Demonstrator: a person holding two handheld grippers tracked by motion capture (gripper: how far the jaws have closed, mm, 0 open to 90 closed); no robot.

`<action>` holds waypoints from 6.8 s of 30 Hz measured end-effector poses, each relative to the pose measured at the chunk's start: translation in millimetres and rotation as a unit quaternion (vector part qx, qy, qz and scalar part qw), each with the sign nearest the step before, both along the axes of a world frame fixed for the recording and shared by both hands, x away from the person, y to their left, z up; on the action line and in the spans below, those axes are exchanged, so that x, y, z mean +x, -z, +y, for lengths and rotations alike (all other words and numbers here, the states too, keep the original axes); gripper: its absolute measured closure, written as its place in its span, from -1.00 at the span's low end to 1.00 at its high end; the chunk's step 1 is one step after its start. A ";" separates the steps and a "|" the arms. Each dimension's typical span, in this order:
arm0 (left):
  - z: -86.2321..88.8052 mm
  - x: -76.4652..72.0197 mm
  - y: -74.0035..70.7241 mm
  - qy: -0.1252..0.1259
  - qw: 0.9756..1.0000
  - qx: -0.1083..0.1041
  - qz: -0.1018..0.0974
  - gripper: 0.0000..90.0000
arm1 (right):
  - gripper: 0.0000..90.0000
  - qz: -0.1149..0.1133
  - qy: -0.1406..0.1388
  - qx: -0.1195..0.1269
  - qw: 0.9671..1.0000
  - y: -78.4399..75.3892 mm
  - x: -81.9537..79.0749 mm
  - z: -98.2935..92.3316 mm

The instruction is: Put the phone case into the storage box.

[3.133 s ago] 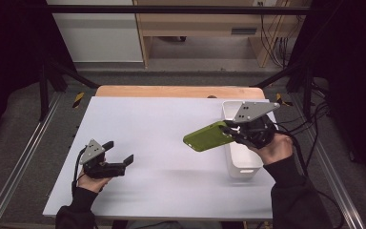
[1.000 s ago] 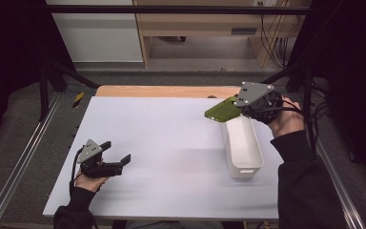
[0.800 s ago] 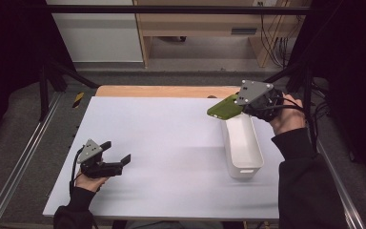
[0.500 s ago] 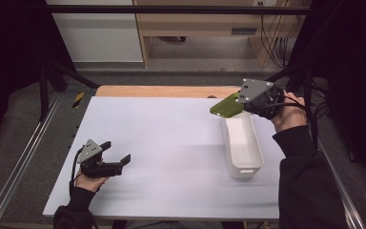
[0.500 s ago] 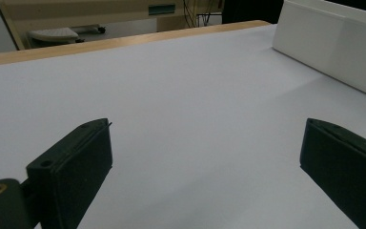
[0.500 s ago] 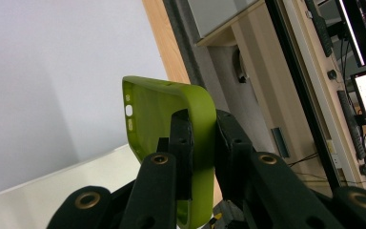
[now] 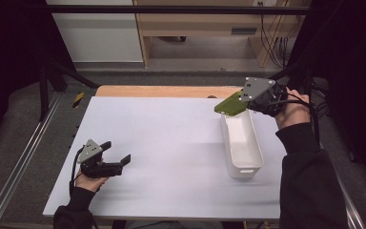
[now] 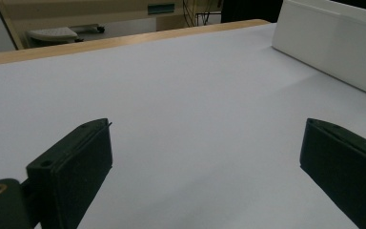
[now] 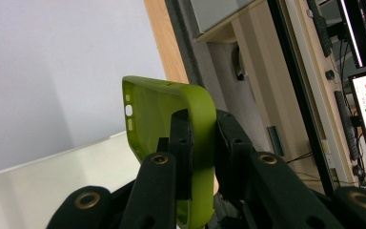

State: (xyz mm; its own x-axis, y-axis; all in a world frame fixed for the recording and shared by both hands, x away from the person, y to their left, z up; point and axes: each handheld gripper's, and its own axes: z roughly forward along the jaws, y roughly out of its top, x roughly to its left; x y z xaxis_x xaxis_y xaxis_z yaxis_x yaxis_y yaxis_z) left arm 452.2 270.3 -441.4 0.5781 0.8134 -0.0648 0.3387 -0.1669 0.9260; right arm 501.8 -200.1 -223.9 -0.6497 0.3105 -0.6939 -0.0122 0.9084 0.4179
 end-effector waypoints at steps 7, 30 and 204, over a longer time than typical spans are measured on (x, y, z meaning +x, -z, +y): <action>0.1 0.1 0.2 0.000 1.000 0.000 0.000 -0.93 | 0.75 0.005 0.001 -0.014 1.000 0.0 4.6 -2.6; 0.2 0.8 1.1 0.002 1.000 0.002 0.003 -0.93 | 0.75 0.005 0.000 -0.049 0.999 2.0 21.4 -9.4; 3.4 10.8 11.8 0.000 0.999 0.017 0.036 -0.93 | 0.73 0.147 -0.060 -0.197 0.967 100.8 170.9 7.2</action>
